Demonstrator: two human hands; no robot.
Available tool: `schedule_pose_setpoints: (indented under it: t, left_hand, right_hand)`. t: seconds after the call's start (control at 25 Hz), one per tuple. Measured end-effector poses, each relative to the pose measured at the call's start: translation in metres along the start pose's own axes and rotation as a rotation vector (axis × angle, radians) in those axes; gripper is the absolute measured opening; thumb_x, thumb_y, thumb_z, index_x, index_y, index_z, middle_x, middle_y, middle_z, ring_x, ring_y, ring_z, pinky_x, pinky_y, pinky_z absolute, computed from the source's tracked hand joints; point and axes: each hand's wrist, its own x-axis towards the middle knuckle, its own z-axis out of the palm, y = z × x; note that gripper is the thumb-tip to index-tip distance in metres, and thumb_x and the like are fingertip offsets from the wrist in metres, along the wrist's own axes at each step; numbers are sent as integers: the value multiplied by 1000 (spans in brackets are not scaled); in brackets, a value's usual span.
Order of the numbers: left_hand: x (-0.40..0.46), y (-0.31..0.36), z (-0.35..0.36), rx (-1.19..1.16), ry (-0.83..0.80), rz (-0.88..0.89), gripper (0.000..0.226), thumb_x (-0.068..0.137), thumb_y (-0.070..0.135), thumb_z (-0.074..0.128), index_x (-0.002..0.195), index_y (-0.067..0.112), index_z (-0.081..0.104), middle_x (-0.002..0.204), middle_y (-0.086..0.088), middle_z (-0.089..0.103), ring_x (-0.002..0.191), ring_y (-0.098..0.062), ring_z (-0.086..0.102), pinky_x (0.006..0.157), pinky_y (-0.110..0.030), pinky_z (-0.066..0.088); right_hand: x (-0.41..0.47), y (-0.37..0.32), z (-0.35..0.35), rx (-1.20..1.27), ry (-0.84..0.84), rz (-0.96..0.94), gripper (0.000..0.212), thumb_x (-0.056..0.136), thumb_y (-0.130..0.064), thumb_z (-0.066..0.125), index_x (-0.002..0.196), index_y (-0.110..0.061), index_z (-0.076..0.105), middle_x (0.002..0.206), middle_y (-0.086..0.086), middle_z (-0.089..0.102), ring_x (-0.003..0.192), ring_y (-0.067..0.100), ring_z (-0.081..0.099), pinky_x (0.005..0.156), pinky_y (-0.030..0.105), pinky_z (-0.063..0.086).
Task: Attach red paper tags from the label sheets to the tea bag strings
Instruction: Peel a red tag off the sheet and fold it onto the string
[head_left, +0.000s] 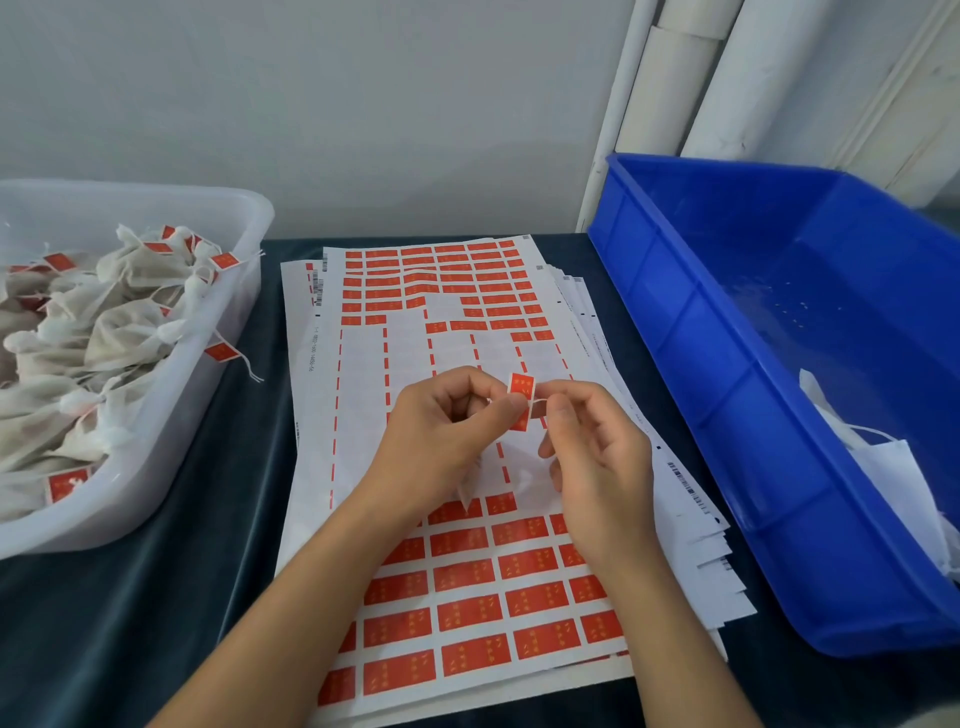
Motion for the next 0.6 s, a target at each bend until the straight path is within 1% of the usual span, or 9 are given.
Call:
schedule_pose_setpoints:
  t: [0.08, 0.16, 0.24, 0.32, 0.4, 0.44, 0.48, 0.52, 0.6]
  left_hand:
    - [0, 0, 0, -1, -5, 9, 15, 97, 31, 72, 82, 31, 77, 71, 1, 71, 63, -25, 63, 60, -21, 57]
    - [-1, 0, -1, -10, -22, 11, 16, 97, 31, 72, 82, 32, 77, 70, 4, 70, 60, -16, 63, 59, -19, 56]
    - [0, 0, 0, -7, -34, 7, 16, 97, 30, 71, 82, 31, 77, 68, 2, 69, 58, -12, 62, 59, -18, 55]
    - [0, 0, 0, 14, -38, 17, 16, 97, 31, 71, 83, 31, 77, 68, 1, 67, 59, -14, 62, 58, -19, 55]
    - [0, -2, -1, 63, -41, 43, 17, 99, 30, 69, 84, 34, 76, 71, -1, 68, 64, -20, 63, 59, -23, 55]
    - [0, -3, -1, 91, -42, 56, 17, 99, 28, 67, 86, 36, 75, 73, -2, 67, 66, -22, 64, 59, -26, 56]
    - [0, -5, -1, 120, -42, 66, 16, 100, 26, 67, 90, 36, 74, 71, -1, 66, 65, -20, 62, 59, -25, 55]
    - [-1, -6, -1, 143, -40, 71, 15, 99, 24, 67, 95, 37, 71, 69, 1, 64, 61, -17, 61, 58, -21, 54]
    - [-2, -7, -3, 154, -35, 75, 20, 97, 18, 69, 102, 36, 64, 63, 4, 58, 55, -8, 55, 57, -17, 51]
  right_hand:
    - [0, -2, 0, 34, -31, 15, 17, 98, -51, 54, 109, -48, 67, 106, -19, 72, 96, 3, 68, 69, 14, 55]
    - [1, -3, 0, 5, -43, 10, 13, 97, -51, 57, 107, -49, 66, 105, -21, 73, 98, 3, 68, 69, 13, 56]
    - [1, -2, 0, -35, -32, -3, 6, 100, -46, 62, 103, -48, 66, 103, -24, 72, 100, 3, 68, 70, 14, 58]
    - [1, 0, 0, -58, -10, -15, 6, 101, -42, 63, 101, -47, 66, 103, -25, 73, 102, 3, 69, 71, 15, 59]
    - [1, 1, 0, -56, 7, -11, 4, 101, -43, 62, 100, -45, 65, 105, -25, 72, 103, 3, 69, 72, 15, 59]
    - [1, 2, 0, -55, 14, -7, 4, 100, -44, 61, 100, -45, 65, 106, -26, 72, 103, 3, 69, 73, 14, 58]
    - [1, 2, 0, -59, 21, -5, 3, 100, -45, 61, 100, -46, 64, 107, -27, 72, 103, 2, 68, 74, 13, 58]
    - [1, 2, 0, -67, 30, -2, 3, 100, -46, 60, 100, -46, 64, 106, -28, 71, 103, 1, 68, 74, 11, 57]
    - [2, 2, 0, -75, 45, 7, 3, 100, -45, 60, 99, -46, 63, 104, -29, 71, 101, -2, 67, 72, 8, 55]
